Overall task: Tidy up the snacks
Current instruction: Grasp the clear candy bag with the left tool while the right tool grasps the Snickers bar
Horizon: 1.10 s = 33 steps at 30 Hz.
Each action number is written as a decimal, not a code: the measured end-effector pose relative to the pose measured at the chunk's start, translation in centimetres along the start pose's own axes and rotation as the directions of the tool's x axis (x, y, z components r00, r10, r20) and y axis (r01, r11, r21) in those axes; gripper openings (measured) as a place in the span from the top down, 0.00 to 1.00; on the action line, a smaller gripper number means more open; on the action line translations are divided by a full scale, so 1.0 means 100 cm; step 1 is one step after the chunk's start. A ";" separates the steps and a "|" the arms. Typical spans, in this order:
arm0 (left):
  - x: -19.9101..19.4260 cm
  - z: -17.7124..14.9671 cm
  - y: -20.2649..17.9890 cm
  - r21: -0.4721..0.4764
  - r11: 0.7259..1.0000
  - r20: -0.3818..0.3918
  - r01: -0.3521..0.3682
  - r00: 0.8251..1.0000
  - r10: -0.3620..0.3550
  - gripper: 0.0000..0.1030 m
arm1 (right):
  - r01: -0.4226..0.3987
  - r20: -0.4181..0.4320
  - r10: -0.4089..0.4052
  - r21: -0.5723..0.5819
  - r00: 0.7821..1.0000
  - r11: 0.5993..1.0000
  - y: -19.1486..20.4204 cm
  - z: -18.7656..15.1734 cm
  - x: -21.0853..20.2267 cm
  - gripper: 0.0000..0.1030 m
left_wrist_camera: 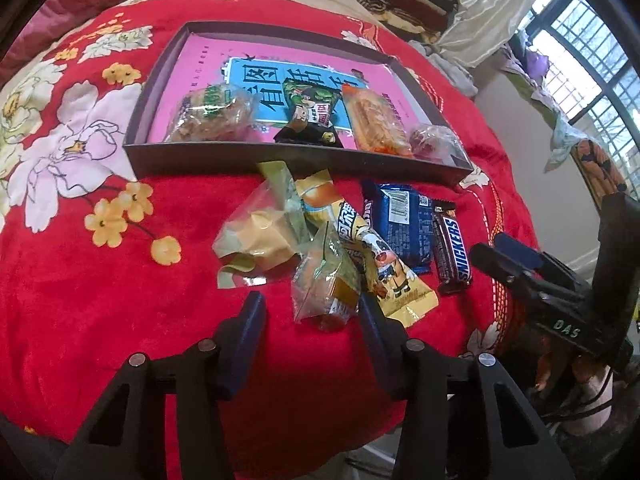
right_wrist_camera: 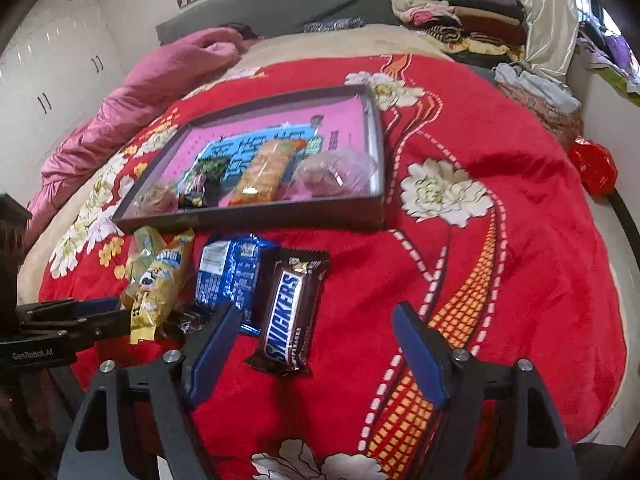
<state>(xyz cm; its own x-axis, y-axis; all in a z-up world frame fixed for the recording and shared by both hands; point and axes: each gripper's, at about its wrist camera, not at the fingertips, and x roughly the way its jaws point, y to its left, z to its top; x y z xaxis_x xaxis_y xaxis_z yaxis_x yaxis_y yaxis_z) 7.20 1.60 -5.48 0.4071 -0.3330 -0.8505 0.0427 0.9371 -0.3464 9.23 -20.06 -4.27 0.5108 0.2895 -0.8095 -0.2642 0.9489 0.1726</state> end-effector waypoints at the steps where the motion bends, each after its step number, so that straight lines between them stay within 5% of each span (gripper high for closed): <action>1: 0.002 0.001 -0.001 0.002 1.000 0.000 0.000 1.000 0.000 0.52 | 0.003 -0.007 -0.003 -0.008 1.000 1.000 0.001 0.000 0.003 0.31; 5: 0.008 0.003 -0.003 0.010 1.000 -0.007 0.008 1.000 -0.008 0.54 | 0.013 -0.043 -0.014 -0.030 0.999 0.999 0.006 -0.003 0.016 0.42; 16: 0.023 0.007 -0.005 0.015 1.000 -0.018 0.016 1.000 -0.015 0.54 | 0.023 -0.064 -0.027 -0.070 0.998 0.997 0.013 0.003 0.042 0.51; 23: 0.028 0.013 -0.008 0.010 1.000 -0.025 0.015 1.000 -0.015 0.56 | 0.020 -0.045 -0.024 -0.105 0.999 0.994 0.015 0.007 0.043 0.71; 33: 0.030 0.016 -0.011 0.003 0.999 -0.021 0.037 0.999 -0.036 0.73 | -0.051 -0.004 0.051 -0.015 0.999 0.999 -0.001 0.014 0.023 0.72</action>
<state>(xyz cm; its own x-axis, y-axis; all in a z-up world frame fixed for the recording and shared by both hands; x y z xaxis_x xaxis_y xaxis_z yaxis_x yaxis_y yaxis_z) 9.80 -0.28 -6.98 0.3865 -0.3690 -0.8453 0.0606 0.9246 -0.3760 11.58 -19.35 -5.32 0.4931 0.3367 -0.8021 -0.3017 0.9310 0.2053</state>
